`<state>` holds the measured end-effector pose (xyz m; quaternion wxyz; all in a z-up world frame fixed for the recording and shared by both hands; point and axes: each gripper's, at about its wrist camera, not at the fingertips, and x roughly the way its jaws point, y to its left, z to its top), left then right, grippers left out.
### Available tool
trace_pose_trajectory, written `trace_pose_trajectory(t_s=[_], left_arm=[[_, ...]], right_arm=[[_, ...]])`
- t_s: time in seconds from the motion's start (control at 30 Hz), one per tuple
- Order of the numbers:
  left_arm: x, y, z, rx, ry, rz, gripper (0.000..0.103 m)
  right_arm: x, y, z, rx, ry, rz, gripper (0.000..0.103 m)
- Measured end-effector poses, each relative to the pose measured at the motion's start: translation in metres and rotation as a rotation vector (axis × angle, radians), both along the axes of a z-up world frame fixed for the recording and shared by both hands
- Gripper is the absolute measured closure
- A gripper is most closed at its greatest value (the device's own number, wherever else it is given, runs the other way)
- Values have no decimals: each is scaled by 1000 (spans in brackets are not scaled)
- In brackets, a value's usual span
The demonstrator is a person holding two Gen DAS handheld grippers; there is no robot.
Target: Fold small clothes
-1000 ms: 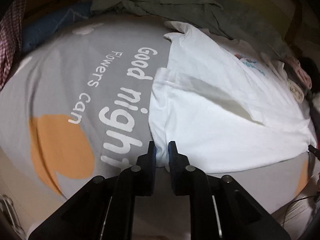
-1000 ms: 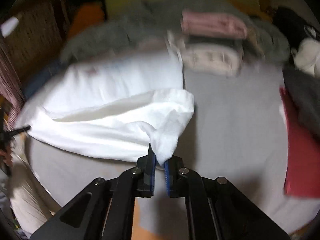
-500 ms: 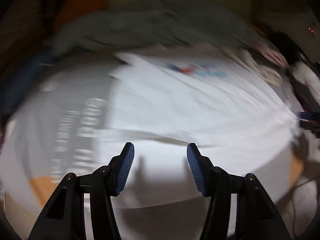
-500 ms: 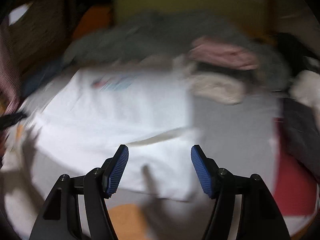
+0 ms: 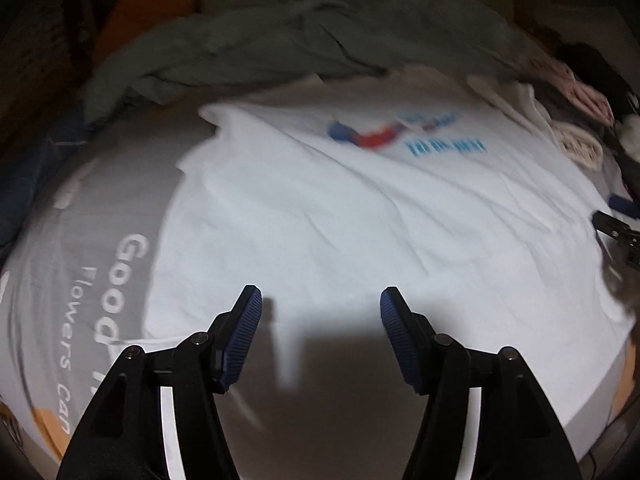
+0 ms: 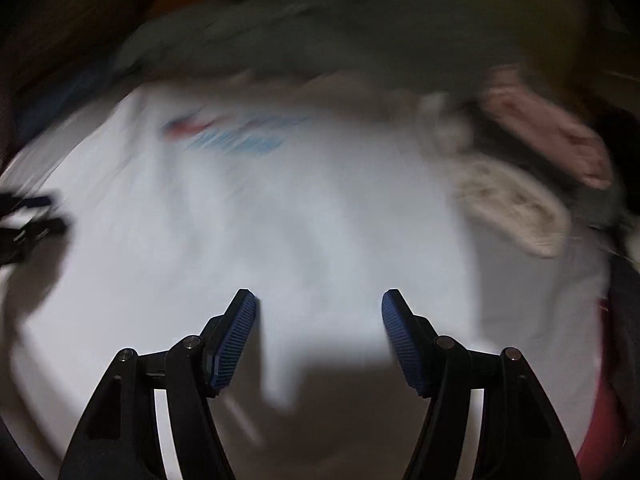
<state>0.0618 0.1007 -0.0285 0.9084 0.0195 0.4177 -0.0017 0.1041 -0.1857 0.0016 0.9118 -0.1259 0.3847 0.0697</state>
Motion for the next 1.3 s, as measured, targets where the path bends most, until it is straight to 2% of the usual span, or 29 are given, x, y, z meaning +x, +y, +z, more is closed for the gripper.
trace_pose_trajectory(t_s=[0.1, 0.2, 0.27, 0.4, 0.47, 0.53, 0.57, 0.63, 0.73, 0.77, 0.8, 0.87, 0.97, 1.07, 1.13, 1.2, 1.3], left_arm=[[-19, 4, 4, -39, -63, -14, 41], [-32, 1, 5, -47, -83, -17, 39], [-38, -1, 2, -43, -80, -17, 36], [-41, -10, -18, -34, -18, -19, 33], [-41, -14, -25, -2, -6, -6, 31], [-40, -18, -24, 26, -9, 9, 26], [-39, -18, -25, 39, -9, 23, 21], [-39, -15, -28, 38, -6, 40, 17], [-36, -4, -28, -49, 21, 61, 17], [-36, -3, -27, -60, 18, 62, 17], [-38, -5, -26, -53, 9, 59, 17], [-44, -9, -26, -38, -15, 47, 19], [-55, -20, -19, -99, -55, -31, 28], [-73, -38, 4, -211, -138, -141, 29], [-84, -59, 18, -253, -183, -218, 29], [-87, -81, 24, -290, -187, -288, 29], [-83, -106, 20, -305, -174, -343, 29]], right_arm=[[-13, -24, 9, 62, -6, 21, 36], [-37, -63, 23, 94, -74, -34, 36], [-46, -90, 26, 158, -81, -73, 36], [-65, -138, 14, 383, -12, -110, 37], [-73, -151, 6, 414, 2, -140, 38], [-79, -158, 2, 423, 6, -172, 49], [-80, -160, 2, 437, 5, -171, 50], [-86, -164, 3, 522, 17, -117, 52], [-89, -151, 4, 610, 55, 28, 52], [-89, -146, 4, 598, 60, 48, 52], [-88, -136, 1, 544, 68, 50, 52], [-84, -127, -5, 463, 78, 15, 52], [-79, -128, -10, 528, 111, 24, 52], [-78, -127, -8, 565, 87, 30, 52], [-83, -118, -2, 545, 51, 78, 52], [-89, -104, 2, 519, 41, 156, 52], [-91, -81, -5, 470, 114, 272, 52]])
